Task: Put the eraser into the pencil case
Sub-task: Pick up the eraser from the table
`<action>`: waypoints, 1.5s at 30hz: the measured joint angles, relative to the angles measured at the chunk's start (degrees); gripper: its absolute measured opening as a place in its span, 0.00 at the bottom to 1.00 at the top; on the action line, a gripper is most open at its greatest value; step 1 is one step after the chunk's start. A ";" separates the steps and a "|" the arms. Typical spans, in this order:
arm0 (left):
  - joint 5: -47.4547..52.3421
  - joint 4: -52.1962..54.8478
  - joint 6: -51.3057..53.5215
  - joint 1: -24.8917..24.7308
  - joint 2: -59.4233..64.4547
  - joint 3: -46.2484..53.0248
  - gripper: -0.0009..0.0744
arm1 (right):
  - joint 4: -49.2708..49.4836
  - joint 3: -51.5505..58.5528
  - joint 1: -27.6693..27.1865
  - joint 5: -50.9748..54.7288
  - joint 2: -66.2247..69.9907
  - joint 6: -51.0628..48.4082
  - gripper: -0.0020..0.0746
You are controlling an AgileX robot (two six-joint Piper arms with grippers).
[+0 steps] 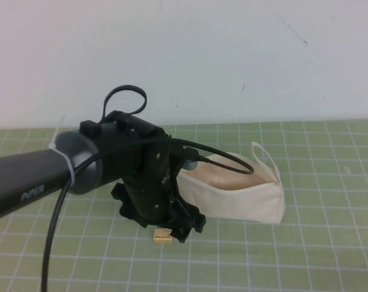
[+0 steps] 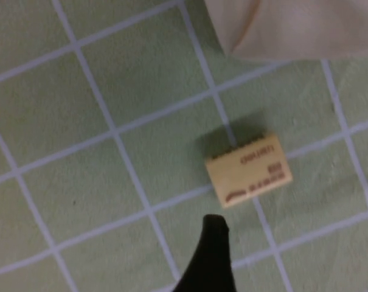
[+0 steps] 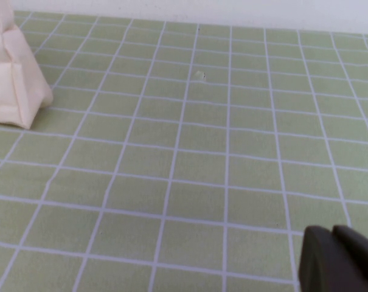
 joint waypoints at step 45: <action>-3.21 1.85 -3.58 -1.83 -2.88 -0.35 0.13 | 0.00 0.00 0.00 0.00 0.00 0.00 0.02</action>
